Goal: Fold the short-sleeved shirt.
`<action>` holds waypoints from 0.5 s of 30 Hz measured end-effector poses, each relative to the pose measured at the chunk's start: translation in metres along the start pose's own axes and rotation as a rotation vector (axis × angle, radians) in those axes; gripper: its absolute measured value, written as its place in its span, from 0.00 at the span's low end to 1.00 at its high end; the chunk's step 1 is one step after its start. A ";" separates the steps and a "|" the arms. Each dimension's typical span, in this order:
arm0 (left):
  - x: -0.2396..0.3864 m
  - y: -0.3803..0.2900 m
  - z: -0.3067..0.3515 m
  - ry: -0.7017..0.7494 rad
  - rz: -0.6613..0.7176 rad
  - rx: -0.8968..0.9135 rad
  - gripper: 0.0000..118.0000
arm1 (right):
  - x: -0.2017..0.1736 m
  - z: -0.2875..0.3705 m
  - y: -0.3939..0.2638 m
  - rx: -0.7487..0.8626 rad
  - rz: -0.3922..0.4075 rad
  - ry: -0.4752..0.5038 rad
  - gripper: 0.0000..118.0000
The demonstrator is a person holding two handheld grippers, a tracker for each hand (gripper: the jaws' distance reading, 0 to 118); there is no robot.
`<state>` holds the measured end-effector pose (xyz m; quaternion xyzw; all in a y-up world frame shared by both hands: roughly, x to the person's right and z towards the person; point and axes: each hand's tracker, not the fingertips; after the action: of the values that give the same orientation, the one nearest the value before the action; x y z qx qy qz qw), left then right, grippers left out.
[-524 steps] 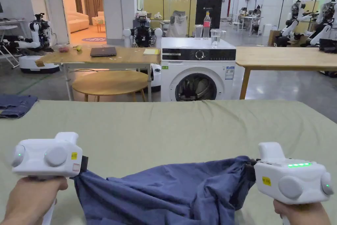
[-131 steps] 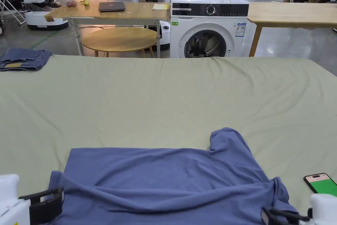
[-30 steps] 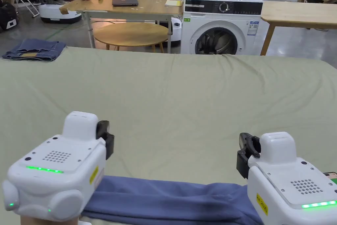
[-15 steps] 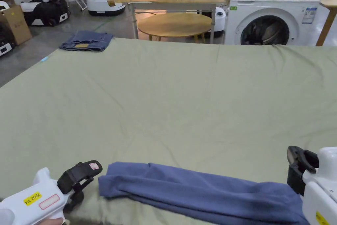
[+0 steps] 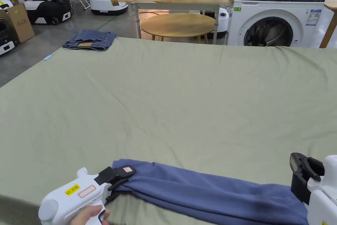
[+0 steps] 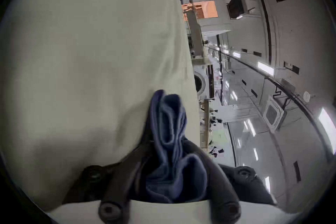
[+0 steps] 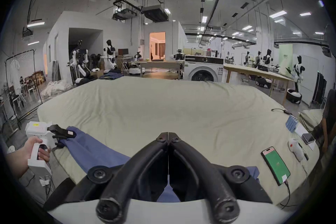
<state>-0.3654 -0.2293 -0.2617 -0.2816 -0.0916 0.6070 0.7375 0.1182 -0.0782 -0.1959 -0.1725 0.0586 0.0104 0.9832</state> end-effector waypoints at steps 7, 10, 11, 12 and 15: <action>0.055 0.038 0.037 0.146 -0.365 0.223 0.03 | 0.005 0.004 -0.002 0.003 -0.006 -0.009 0.00; 0.093 0.028 0.049 0.232 -0.638 0.265 0.03 | 0.005 0.006 -0.003 0.004 -0.005 -0.007 0.00; 0.108 0.019 0.049 0.237 -0.745 0.264 0.03 | 0.005 0.006 -0.003 0.003 -0.002 -0.008 0.00; 0.121 0.006 0.049 0.240 -0.842 0.255 0.03 | 0.005 0.006 -0.003 0.003 0.000 -0.008 0.00; 0.161 -0.054 0.028 0.323 -1.233 0.201 0.03 | 0.005 0.006 -0.004 0.003 0.003 -0.007 0.00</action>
<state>-0.2933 -0.0740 -0.2435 -0.1945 -0.0671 0.0274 0.9782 0.1236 -0.0799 -0.1899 -0.1707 0.0556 0.0124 0.9837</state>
